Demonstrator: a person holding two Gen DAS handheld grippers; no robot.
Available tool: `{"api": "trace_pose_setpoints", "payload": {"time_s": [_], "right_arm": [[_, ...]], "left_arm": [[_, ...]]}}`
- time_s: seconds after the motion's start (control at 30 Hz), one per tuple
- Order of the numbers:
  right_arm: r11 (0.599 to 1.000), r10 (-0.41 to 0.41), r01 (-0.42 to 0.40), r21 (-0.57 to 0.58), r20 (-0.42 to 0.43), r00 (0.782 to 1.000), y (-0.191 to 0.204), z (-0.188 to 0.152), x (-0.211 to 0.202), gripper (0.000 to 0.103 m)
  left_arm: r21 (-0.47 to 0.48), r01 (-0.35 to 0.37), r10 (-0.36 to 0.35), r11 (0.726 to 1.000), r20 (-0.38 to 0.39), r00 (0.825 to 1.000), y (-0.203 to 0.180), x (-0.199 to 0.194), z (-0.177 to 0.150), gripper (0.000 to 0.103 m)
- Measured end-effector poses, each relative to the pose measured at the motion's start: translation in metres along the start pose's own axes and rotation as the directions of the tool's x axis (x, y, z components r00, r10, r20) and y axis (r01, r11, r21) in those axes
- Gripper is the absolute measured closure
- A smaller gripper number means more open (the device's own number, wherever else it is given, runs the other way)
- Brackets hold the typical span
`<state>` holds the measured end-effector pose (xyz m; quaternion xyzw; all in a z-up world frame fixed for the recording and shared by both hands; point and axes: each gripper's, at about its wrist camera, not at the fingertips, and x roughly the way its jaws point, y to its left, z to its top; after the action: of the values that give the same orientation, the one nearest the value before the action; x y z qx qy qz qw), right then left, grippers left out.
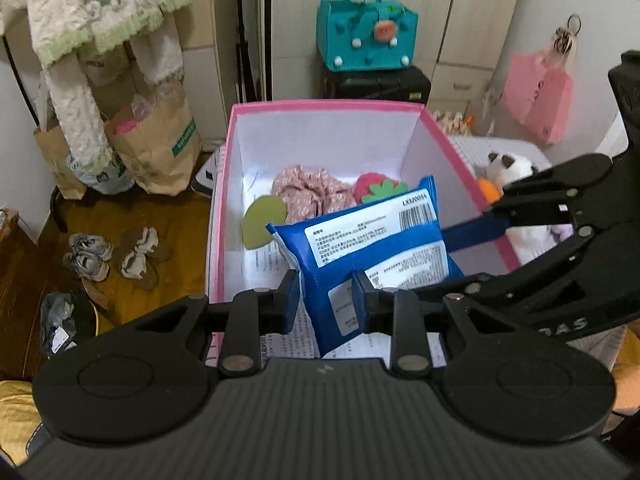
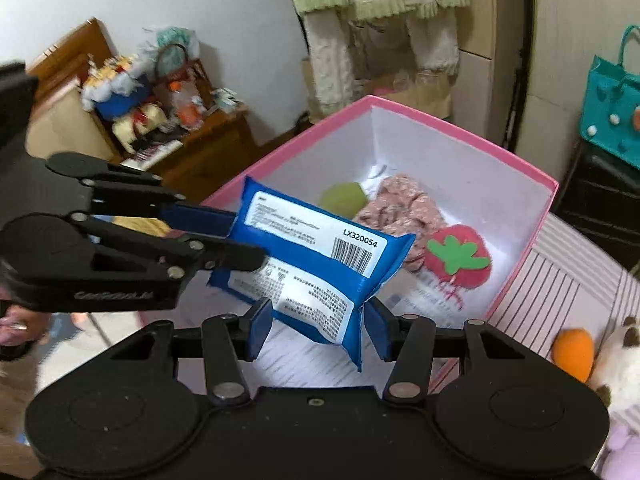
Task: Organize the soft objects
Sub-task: 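Open the left gripper to drop the tissue pack into the box, then move both open grippers toward the white mesh puff and orange sponge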
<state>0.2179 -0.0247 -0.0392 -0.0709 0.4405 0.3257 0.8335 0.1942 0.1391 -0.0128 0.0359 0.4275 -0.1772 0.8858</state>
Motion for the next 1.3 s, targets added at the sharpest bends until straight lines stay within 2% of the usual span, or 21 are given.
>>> {"api": "trace_pose_setpoints", "payload": {"time_s": [0.1, 0.37, 0.5, 0.63, 0.77, 1.3], "right_arm": [[1.0, -0.015, 0.015, -0.013, -0.025, 1.0, 0.0, 0.004, 0.011, 0.046], [0.997, -0.028, 0.024, -0.072, -0.062, 0.998, -0.002, 0.006, 0.017, 0.046], [0.997, -0.037, 0.033, -0.073, -0.051, 0.998, -0.006, 0.004, 0.012, 0.046], [0.996, -0.032, 0.03, -0.086, -0.022, 0.999, -0.005, 0.001, -0.004, 0.046], [0.995, -0.025, 0.026, -0.096, 0.007, 1.0, -0.003, -0.004, -0.025, 0.046], [0.985, -0.014, 0.042, -0.169, 0.165, 0.986, 0.02, -0.046, -0.121, 0.046]], "left_arm": [[0.043, -0.038, 0.039, 0.998, -0.02, 0.999, -0.001, 0.01, 0.005, 0.076], [0.125, -0.112, 0.113, 0.986, 0.004, 0.994, -0.012, 0.013, 0.0, 0.07], [0.157, -0.114, 0.116, 0.981, -0.007, 0.993, -0.017, 0.005, 0.003, 0.07], [0.152, -0.113, 0.119, 0.982, -0.027, 0.993, -0.022, -0.002, 0.006, 0.069], [0.125, -0.081, 0.086, 0.989, -0.041, 0.995, -0.025, -0.014, 0.006, 0.068], [0.197, -0.063, 0.061, 0.978, 0.017, 0.998, -0.08, -0.081, -0.007, 0.062]]}}
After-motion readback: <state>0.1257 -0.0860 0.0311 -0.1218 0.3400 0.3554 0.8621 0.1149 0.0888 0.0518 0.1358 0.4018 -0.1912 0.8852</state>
